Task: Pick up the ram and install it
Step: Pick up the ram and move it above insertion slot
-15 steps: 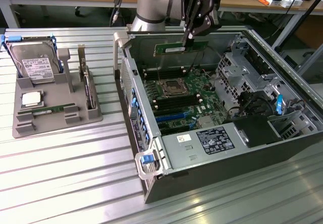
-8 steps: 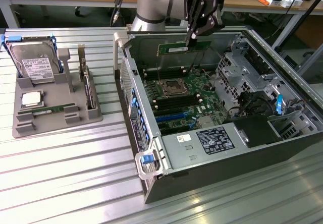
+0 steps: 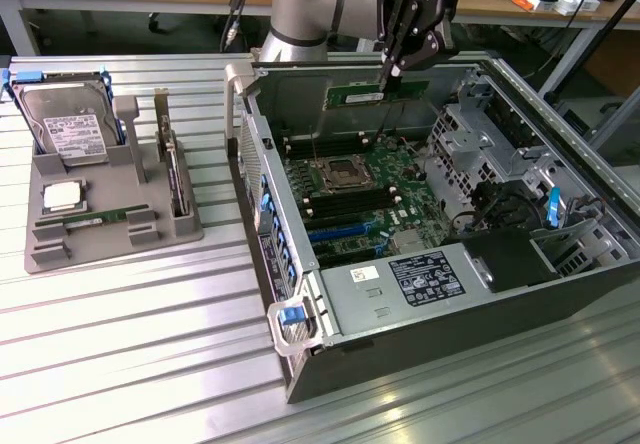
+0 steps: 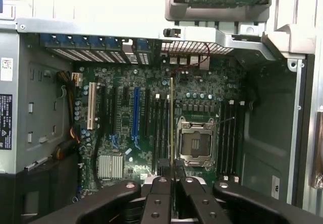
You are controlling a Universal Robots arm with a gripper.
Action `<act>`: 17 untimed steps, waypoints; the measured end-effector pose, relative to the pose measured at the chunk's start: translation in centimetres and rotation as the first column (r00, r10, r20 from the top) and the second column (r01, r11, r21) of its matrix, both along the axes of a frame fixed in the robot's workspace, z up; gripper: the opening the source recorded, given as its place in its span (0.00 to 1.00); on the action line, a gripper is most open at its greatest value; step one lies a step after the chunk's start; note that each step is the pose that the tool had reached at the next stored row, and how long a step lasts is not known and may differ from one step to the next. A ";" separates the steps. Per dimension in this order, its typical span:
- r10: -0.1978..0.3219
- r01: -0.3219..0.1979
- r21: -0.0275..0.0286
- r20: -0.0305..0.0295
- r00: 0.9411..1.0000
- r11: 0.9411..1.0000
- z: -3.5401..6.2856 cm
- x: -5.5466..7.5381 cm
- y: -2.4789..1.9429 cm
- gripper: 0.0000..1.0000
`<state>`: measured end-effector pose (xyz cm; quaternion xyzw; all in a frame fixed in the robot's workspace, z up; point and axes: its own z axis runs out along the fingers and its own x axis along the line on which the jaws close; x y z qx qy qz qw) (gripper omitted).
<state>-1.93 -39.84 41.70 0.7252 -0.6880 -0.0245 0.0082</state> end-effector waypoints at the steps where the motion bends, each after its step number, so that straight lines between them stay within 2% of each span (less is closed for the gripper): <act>1: 0.000 0.000 0.000 0.000 1.000 1.000 0.00 0.1 0.00 0.12; 7: 0.000 0.000 0.000 0.000 1.000 1.000 -0.01 1.7 0.00 0.12; 17: 0.000 0.000 0.000 0.000 1.000 1.000 0.00 5.3 0.00 0.12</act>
